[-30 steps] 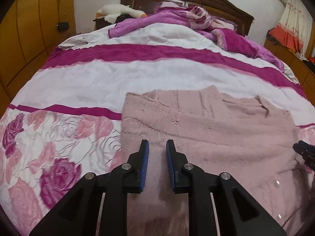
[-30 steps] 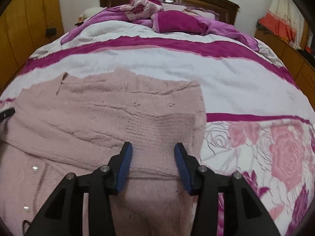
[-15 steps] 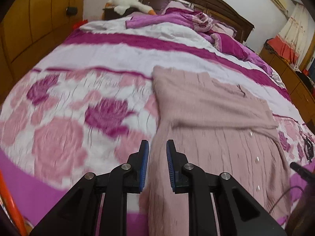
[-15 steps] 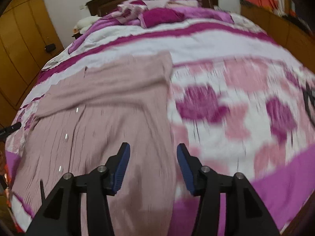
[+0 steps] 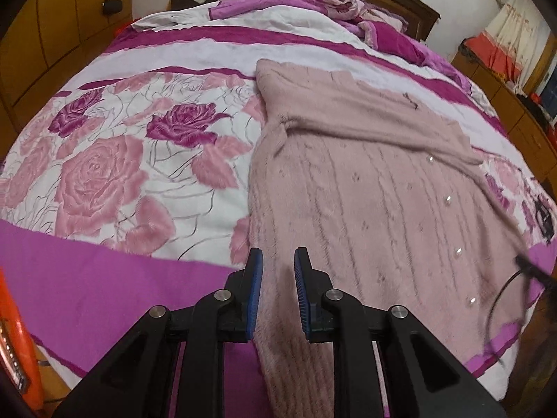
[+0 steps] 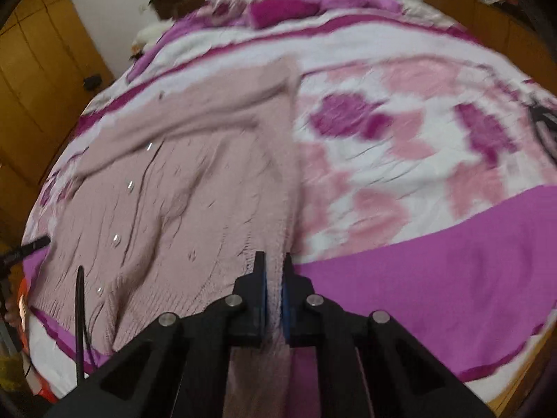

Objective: Fold small clothes

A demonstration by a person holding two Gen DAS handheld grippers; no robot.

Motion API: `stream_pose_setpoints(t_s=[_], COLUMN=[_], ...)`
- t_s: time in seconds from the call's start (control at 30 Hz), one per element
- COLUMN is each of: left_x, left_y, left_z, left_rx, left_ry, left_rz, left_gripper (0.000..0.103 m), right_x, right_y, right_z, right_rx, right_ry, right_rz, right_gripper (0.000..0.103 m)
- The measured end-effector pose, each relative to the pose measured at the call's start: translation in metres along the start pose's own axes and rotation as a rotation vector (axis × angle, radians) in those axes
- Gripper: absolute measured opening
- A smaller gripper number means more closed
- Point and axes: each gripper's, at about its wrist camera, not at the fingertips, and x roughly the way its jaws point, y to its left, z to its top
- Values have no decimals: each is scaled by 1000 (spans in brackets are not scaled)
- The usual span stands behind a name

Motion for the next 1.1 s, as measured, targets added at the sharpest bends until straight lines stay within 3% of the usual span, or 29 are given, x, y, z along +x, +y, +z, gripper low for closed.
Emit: stream_pose_setpoints(t_s=[0.1,0.27,0.37,0.43,0.53,0.67,0.8,1.0,1.1], left_x=[2,-4,-11,-17,-25,-30,-35,-46,-40], left_y=[3,7,8,8,5,-1,-6,-9,-6], left_z=[-5,-11,-13,-15,-24,-35,-45,-58,-61], left_rx=[-8,-27,-38,-42,-38,-30,-11,37,21], left_ry=[14,19,20,26,38,63,75,57,88], left_rz=[14,-6,-46,-79,-119,-140,-135,-46,-97], left_gripper=[0,0,0,0,10,13,14,15,18], right_x=[-2,11,6,0,-12,-20,-18,-19,-22], right_y=[-21,-32,-31,-31,-29,-23,-19,-23,-23], right_z=[0,-14,-16,-16,-22,-35,-45,-58,-62], right_rx=[23,33,48,64,78,83,74,99,99], right_ry=[-6,29,19,15,-10,-4,18,23,24], right_rz=[-119,-110,-77,-54,10,81,82,108,136], right_gripper=[7,9,20,41,55,60,61,61,62])
